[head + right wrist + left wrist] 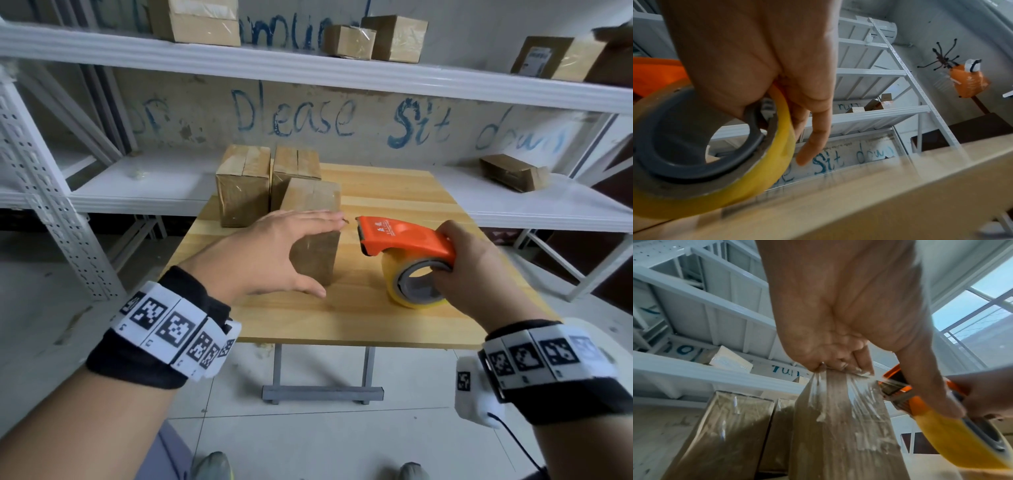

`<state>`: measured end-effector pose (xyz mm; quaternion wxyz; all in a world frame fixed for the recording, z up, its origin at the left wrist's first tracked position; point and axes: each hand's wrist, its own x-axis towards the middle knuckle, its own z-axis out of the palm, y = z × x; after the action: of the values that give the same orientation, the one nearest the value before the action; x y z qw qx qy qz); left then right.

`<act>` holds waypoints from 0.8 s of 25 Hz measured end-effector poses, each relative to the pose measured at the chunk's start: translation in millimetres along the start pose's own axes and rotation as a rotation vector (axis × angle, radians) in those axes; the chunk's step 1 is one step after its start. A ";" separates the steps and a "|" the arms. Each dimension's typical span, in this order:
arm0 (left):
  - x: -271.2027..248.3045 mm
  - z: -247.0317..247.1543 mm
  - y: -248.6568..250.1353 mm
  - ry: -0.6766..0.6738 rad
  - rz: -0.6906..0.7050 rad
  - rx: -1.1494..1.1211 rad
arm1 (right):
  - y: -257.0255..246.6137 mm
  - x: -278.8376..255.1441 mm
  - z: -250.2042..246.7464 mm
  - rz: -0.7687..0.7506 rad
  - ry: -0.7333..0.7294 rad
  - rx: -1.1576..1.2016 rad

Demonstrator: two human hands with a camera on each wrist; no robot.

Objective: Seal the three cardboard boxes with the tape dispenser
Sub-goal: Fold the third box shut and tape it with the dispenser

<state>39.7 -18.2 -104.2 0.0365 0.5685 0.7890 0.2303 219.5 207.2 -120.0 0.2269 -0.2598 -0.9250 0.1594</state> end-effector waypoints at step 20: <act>-2.3 0.1 -3.5 0.001 -0.091 -0.119 | 0.9 -5.3 -20.6 0.203 0.017 -0.164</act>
<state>37.4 -21.2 -106.1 0.0805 0.5286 0.7990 0.2754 234.2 208.8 -104.8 0.1956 -0.3712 -0.9019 0.1029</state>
